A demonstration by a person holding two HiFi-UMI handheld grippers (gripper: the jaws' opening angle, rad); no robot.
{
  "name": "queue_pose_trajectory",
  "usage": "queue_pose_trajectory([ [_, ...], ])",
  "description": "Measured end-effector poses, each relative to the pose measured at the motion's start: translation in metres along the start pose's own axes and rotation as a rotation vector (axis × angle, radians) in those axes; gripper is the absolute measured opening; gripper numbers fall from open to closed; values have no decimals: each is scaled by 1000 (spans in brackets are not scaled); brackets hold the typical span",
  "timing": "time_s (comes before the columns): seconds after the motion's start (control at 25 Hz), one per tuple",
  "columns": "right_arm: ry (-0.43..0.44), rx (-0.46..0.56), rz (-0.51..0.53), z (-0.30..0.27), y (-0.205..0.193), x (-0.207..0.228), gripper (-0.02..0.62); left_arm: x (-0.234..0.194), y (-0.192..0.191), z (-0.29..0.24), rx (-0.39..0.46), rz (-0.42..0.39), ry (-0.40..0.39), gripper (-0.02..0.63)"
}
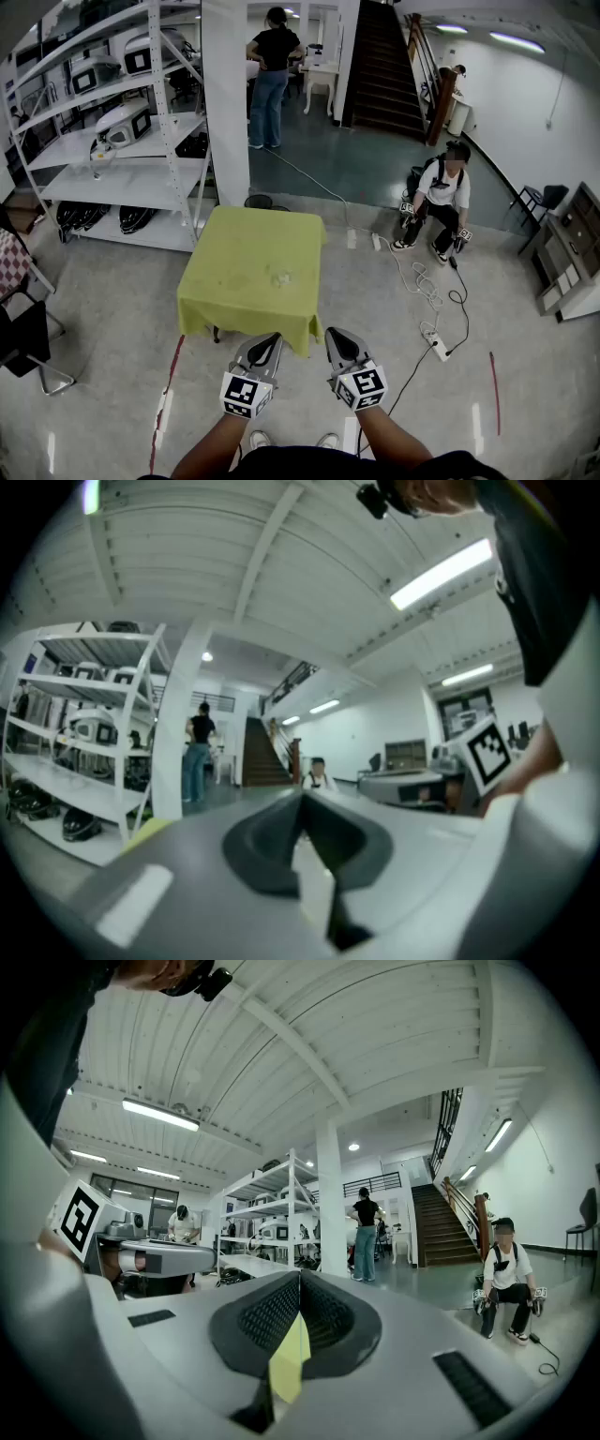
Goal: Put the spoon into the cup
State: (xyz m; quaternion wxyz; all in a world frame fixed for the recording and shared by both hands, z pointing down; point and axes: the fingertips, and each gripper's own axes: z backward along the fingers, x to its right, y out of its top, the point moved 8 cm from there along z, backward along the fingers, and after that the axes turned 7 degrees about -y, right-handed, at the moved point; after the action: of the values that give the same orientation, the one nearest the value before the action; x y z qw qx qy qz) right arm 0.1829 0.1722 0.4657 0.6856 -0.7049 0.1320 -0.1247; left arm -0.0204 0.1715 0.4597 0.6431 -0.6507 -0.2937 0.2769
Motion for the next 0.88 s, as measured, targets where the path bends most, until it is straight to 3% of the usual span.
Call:
queue_pose_trajectory([
  [0.88, -29, 43, -9, -16, 4, -38, 8, -37, -10, 35, -1, 13, -29, 5],
])
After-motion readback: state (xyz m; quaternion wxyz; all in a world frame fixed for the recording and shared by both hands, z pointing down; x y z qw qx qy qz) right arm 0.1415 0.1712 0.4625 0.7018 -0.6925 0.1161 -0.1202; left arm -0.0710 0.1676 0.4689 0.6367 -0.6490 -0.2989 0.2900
